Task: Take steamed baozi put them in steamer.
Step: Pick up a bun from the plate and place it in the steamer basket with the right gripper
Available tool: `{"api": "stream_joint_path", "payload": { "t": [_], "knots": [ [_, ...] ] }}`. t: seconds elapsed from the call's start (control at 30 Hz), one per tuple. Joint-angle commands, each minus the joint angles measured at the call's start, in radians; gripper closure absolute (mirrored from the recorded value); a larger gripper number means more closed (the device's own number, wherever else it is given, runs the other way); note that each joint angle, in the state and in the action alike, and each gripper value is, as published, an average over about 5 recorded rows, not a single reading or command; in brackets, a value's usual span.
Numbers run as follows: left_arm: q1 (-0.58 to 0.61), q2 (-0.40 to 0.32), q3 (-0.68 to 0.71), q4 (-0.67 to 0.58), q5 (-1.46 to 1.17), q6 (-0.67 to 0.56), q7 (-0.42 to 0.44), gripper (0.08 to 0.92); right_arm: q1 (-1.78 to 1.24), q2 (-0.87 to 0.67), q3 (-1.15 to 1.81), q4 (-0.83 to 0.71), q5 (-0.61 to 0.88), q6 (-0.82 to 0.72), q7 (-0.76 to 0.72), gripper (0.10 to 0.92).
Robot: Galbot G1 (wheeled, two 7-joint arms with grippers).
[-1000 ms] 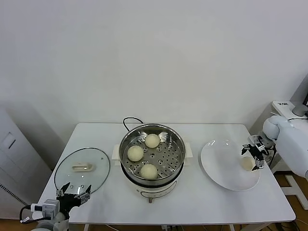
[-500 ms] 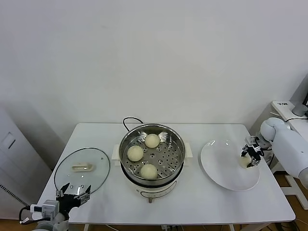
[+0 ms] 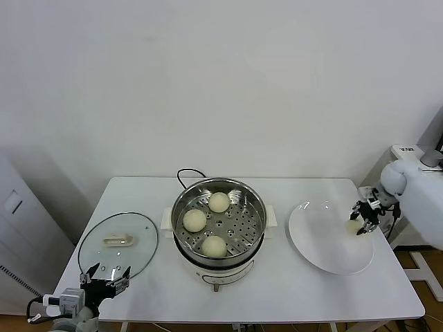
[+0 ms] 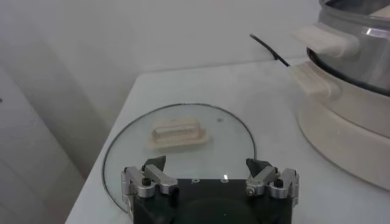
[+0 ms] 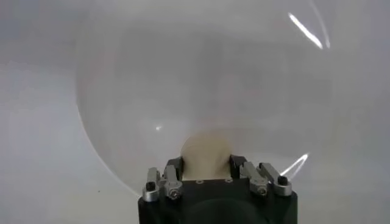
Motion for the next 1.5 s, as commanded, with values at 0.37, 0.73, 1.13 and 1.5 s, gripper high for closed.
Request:
{"api": "stream_joint_path", "payload": {
  "t": [0.37, 0.73, 1.13, 1.5],
  "knots": [
    [0.006, -0.001, 0.000, -0.010, 0.010, 0.003, -0.002, 0.177, 0.771, -0.064, -0.840, 0.548, 0.814, -0.343, 0.076, 0.535],
    [0.014, -0.002, 0.003, -0.020, 0.016, 0.003, -0.002, 0.177, 0.874, 0.186, -0.942, 0.584, 1.086, -0.527, 0.202, 0.533],
    [0.010, -0.007, 0.005, -0.022, 0.016, 0.004, -0.002, 0.177, 0.803, 0.288, -0.928, 0.641, 1.145, -0.643, 0.358, 0.533],
    [0.008, -0.011, 0.004, -0.021, 0.017, 0.006, -0.003, 0.177, 0.714, 0.311, -0.918, 0.686, 1.131, -0.696, 0.452, 0.533]
  ]
}}
